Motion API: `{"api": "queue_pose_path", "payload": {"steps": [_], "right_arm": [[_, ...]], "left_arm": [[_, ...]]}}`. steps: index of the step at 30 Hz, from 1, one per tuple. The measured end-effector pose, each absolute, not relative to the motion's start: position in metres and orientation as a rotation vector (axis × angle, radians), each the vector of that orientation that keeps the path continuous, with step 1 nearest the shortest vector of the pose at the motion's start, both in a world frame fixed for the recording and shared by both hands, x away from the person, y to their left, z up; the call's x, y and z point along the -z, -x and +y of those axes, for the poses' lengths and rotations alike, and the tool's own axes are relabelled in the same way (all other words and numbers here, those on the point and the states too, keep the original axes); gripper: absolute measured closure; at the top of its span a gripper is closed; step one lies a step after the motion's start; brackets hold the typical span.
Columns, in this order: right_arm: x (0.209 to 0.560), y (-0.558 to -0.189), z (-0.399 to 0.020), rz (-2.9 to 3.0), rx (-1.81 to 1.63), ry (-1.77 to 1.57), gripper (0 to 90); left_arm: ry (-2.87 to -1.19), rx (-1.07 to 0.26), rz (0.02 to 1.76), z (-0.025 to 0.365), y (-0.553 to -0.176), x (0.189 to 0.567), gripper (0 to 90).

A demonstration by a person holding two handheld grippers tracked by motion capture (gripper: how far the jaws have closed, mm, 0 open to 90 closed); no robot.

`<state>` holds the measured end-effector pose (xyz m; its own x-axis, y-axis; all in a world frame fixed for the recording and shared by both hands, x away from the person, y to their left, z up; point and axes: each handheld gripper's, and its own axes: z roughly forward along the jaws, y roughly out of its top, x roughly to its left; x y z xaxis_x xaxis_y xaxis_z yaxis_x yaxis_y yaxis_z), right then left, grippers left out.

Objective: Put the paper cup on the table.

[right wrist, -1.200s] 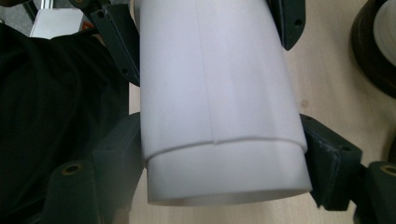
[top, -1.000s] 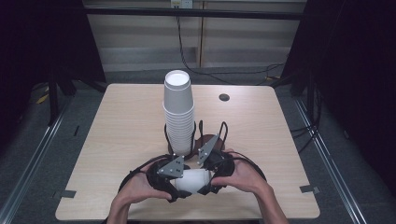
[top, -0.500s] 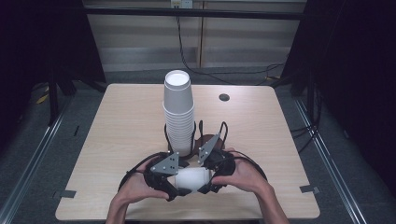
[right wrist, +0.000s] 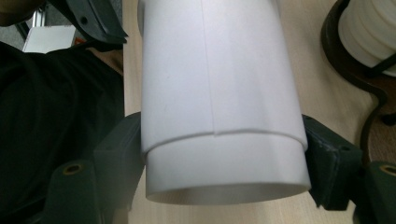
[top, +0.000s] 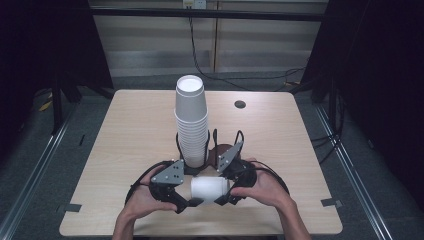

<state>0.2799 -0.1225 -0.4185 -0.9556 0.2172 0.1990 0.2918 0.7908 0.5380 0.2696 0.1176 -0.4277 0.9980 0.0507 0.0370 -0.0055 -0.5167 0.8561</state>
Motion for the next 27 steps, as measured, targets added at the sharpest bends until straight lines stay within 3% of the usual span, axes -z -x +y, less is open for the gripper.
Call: {"api": "queue_pose_path", "payload": {"steps": [27], "right_arm": [[0.426,-0.278,-0.149,-2.768,1.149,0.568,24.3]], "left_arm": [[-1.909,-0.058,0.182,0.146,-0.269,0.440,15.7]]}}
